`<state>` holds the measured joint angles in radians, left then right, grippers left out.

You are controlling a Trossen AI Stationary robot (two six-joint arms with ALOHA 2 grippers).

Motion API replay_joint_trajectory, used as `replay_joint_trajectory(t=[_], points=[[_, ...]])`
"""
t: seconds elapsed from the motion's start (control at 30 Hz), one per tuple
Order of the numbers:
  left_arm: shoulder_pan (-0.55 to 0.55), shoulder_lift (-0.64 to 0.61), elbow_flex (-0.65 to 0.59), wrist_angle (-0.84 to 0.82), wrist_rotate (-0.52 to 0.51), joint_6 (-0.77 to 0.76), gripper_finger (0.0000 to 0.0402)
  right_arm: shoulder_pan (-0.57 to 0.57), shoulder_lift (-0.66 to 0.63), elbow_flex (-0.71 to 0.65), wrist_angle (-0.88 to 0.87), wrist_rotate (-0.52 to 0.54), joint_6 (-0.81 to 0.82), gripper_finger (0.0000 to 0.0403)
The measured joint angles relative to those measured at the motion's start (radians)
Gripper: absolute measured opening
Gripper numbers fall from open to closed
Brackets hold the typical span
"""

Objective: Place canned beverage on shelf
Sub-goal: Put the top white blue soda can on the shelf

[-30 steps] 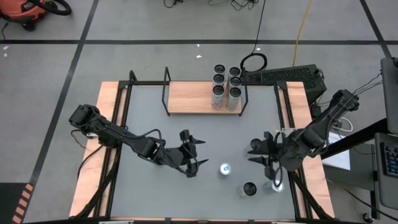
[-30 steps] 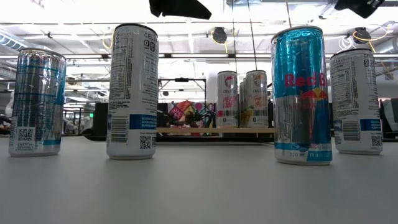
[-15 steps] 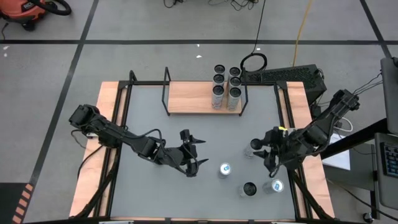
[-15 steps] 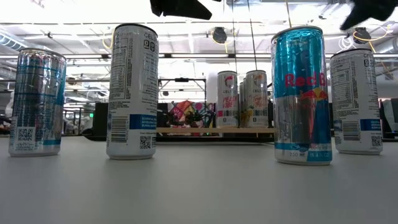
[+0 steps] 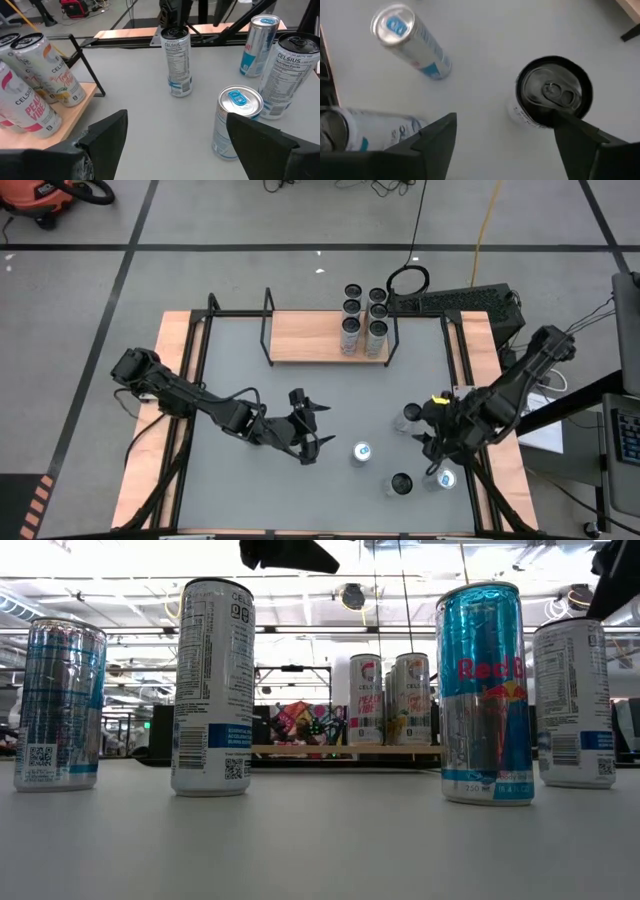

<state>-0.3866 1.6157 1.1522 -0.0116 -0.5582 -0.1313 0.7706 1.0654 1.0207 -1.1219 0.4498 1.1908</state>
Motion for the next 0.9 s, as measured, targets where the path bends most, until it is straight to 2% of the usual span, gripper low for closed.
replay_joint_trajectory(t=[0.1,0.23,0.4,0.9], points=[[0.000,0.000,0.000,0.001,0.000,-0.020,0.0334,0.026,0.003,0.000,-0.040,0.009,0.019,0.0279],[0.000,0.000,0.000,0.002,0.000,-0.041,0.0334,0.060,0.004,0.000,-0.095,0.076,0.053,0.0286],[0.000,0.000,0.000,0.003,0.000,-0.081,0.0334,0.091,0.003,0.000,-0.051,0.152,-0.019,0.0286],[0.001,0.000,0.000,0.003,-0.021,-0.092,0.0334,0.155,0.035,-0.001,-0.044,0.157,-0.033,0.0286]])
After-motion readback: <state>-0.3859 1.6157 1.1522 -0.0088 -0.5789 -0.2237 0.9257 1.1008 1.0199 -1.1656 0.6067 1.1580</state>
